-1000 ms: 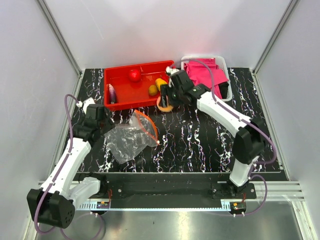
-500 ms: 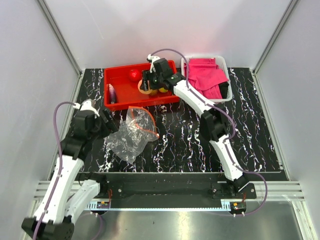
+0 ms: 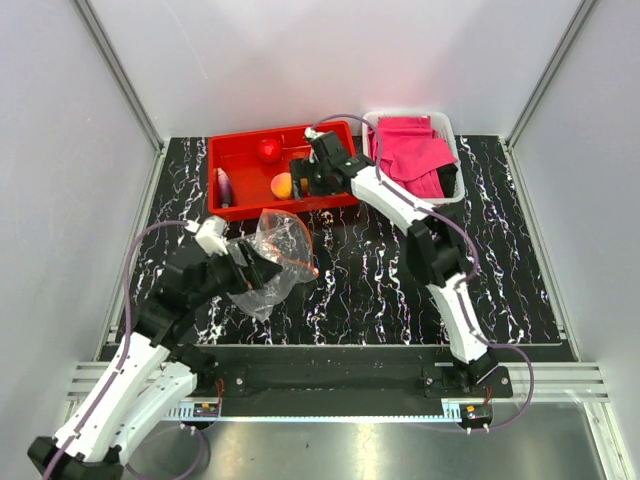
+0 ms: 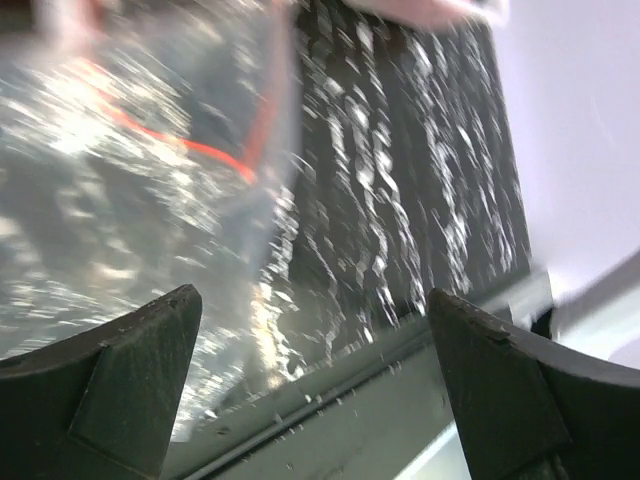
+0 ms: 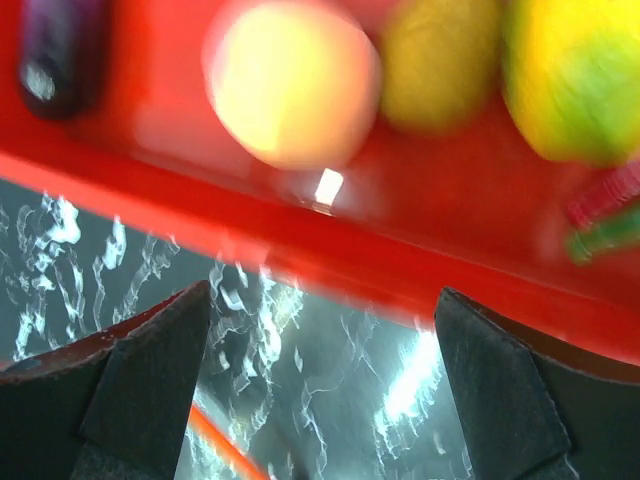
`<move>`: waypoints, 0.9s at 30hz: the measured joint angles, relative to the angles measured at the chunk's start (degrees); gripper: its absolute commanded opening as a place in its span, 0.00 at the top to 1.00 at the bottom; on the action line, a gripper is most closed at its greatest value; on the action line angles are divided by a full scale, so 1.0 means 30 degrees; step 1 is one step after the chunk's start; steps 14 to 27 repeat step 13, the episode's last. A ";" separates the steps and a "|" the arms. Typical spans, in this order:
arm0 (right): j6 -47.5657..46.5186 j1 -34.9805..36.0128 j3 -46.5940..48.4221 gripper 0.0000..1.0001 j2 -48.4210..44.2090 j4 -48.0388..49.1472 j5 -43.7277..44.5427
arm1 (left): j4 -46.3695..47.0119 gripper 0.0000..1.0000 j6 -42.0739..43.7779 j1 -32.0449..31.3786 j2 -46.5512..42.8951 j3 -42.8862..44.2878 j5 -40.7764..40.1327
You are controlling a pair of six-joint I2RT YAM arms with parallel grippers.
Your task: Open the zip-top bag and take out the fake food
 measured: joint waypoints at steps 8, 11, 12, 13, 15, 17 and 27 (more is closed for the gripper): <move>0.1435 -0.0058 -1.3333 0.00 -1.1497 0.0321 0.1311 | 0.5530 0.01 -0.0423 -0.3606 -0.2157 -0.3344 -0.0882; 0.1945 -0.0058 -1.8513 0.01 -1.6232 0.1180 0.0947 | 0.7606 0.01 -0.0721 -0.3687 -0.3235 -0.4546 -0.0525; 0.2186 -0.0058 -2.0320 0.00 -1.7755 0.1872 0.0750 | 0.8036 0.01 -0.0758 -0.3694 -0.3395 -0.4750 -0.0415; 0.2528 -0.0080 -2.2476 0.00 -1.9511 0.2608 0.0372 | 0.8575 0.01 -0.0780 -0.3687 -0.3614 -0.5027 -0.0226; 0.2528 -0.0080 -2.2476 0.00 -1.9511 0.2608 0.0372 | 0.8575 0.01 -0.0780 -0.3687 -0.3614 -0.5027 -0.0226; 0.2528 -0.0080 -2.2476 0.00 -1.9511 0.2608 0.0372 | 0.8575 0.01 -0.0780 -0.3687 -0.3614 -0.5027 -0.0226; 0.2528 -0.0080 -2.2476 0.00 -1.9511 0.2608 0.0372 | 0.8575 0.01 -0.0780 -0.3687 -0.3614 -0.5027 -0.0226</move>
